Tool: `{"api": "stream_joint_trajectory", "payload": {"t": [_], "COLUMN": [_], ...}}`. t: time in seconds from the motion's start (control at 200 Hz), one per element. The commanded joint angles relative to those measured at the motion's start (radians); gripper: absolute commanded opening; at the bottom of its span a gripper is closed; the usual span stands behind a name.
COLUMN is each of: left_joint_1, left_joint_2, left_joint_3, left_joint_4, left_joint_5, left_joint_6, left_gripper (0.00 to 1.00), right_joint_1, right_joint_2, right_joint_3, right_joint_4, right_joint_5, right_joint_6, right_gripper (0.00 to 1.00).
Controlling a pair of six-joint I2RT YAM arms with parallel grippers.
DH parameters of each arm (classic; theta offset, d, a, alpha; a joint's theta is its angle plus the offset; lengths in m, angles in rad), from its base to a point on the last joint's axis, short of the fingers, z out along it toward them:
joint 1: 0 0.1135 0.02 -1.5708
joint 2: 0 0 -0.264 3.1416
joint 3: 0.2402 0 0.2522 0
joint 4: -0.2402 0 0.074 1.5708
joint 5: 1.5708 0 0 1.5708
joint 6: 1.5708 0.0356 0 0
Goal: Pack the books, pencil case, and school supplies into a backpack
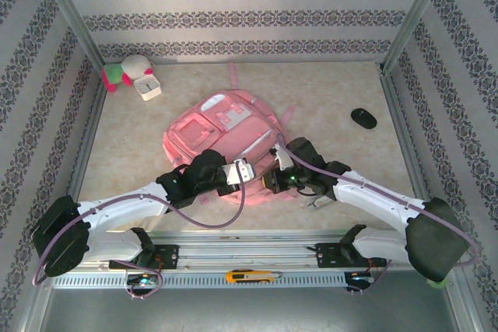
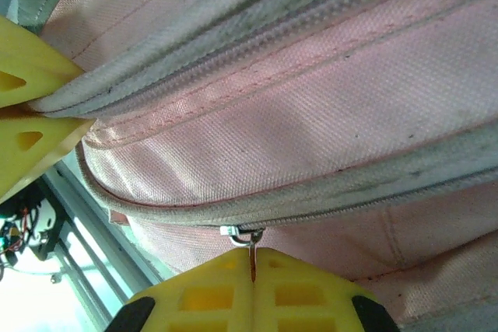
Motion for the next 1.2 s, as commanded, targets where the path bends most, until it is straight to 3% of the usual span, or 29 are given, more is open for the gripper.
{"api": "stream_joint_trajectory", "payload": {"t": [0.0, 0.115, 0.37, 0.405, 0.5, 0.745, 0.884, 0.949, 1.029, 1.099, 1.194], "left_joint_1": [0.015, 0.017, 0.021, 0.024, 0.036, 0.197, 0.25, 0.247, 0.22, 0.125, 0.0], "left_joint_2": [-0.028, -0.007, 0.001, 0.0, -0.002, -0.109, -0.161, -0.182, -0.206, -0.209, -0.166], "left_joint_3": [0.001, 0.019, 0.051, 0.052, 0.05, 0.003, 0.03, 0.052, 0.076, 0.067, 0.043], "left_joint_4": [0.038, 0.049, 0.046, 0.046, 0.027, -0.191, -0.369, -0.393, -0.39, -0.31, -0.183], "left_joint_5": [0.011, 0.022, 0.056, 0.059, 0.066, 0.144, 0.137, 0.18, 0.28, 0.236, 0.07], "left_joint_6": [-0.042, -0.04, -0.04, -0.04, -0.025, 0.121, 0.222, 0.208, 0.136, 0.042, -0.053], "left_gripper": [0.0, 0.0, 0.0, 0.0, 0.0, 0.0, 0.0, 0.16, 0.45, 0.54, 0.57], "right_joint_1": [0.03, 0.046, 0.047, 0.046, 0.047, 0.014, 0.073, 0.093, 0.094, 0.096, 0.095], "right_joint_2": [0.0, 0.01, 0.034, 0.035, 0.027, -0.107, -0.1, -0.078, -0.062, -0.061, -0.063], "right_joint_3": [-0.008, -0.024, -0.057, -0.06, -0.05, -0.043, -0.019, 0.004, 0.021, 0.025, 0.02], "right_joint_4": [0.002, 0.019, 0.061, 0.07, 0.06, -0.046, 0.009, 0.03, 0.038, 0.042, 0.045], "right_joint_5": [0.074, 0.082, 0.118, 0.118, 0.115, 0.07, 0.026, 0.025, 0.021, 0.019, 0.019], "right_joint_6": [-0.023, -0.036, -0.048, -0.047, -0.058, -0.073, -0.046, -0.042, -0.044, -0.048, -0.046], "right_gripper": [0.13, 0.22, 0.25, 0.22, 0.0, 0.0, 0.0, 0.0, 0.0, 0.0, 0.0]}}
